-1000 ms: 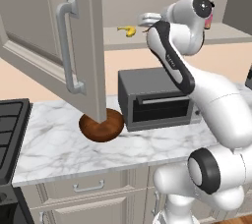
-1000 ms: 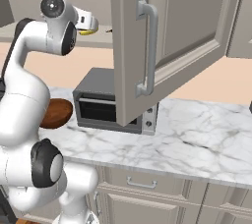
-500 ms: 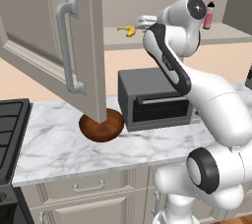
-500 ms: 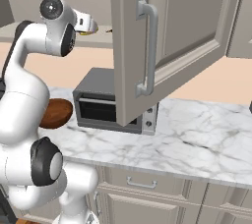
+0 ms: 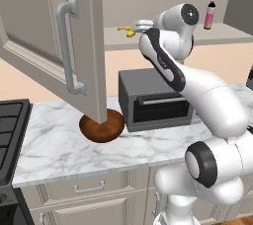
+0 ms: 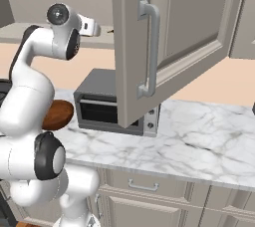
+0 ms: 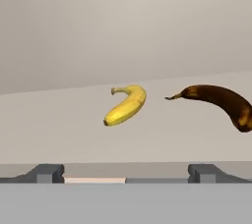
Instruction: Open the cabinet. Pick the banana and banana from the cabinet and place them into the bowl. Then close the cabinet.
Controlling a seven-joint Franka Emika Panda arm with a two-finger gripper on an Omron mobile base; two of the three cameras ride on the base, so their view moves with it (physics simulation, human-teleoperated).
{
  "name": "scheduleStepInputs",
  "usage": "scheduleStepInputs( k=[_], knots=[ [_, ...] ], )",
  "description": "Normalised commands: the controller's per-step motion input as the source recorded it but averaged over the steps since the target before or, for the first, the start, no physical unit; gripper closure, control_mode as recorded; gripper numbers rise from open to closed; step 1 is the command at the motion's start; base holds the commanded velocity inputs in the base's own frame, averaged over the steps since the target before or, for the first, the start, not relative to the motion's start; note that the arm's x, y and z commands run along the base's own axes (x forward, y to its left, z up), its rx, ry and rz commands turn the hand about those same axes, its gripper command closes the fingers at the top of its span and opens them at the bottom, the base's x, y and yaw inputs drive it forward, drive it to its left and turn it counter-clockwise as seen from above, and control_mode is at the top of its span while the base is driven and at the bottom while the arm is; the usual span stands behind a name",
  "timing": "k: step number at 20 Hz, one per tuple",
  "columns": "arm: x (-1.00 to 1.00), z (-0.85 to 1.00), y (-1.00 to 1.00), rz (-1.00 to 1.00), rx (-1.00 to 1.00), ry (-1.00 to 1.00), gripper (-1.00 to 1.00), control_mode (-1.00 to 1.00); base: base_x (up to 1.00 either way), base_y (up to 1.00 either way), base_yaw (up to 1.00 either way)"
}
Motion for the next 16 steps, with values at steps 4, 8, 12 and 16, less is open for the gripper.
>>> scheduleStepInputs(
  k=[4, 8, 12, 16],
  knots=[
    [0.54, 0.0, 0.06, 0.0, 0.0, 0.0, -1.0, -1.0, 0.0, 0.0, 0.0],
    [0.56, -0.01, 0.14, 0.0, 0.0, 0.0, -1.0, -1.0, 0.0, 0.0, 0.0],
    [0.47, -0.11, 0.1, 0.0, 0.0, 0.02, -1.0, -1.0, 0.0, 0.0, 0.0],
    [0.47, -0.18, 0.1, 0.0, 0.0, 0.01, -1.0, -1.0, 0.0, 0.0, 0.0]
  ],
)
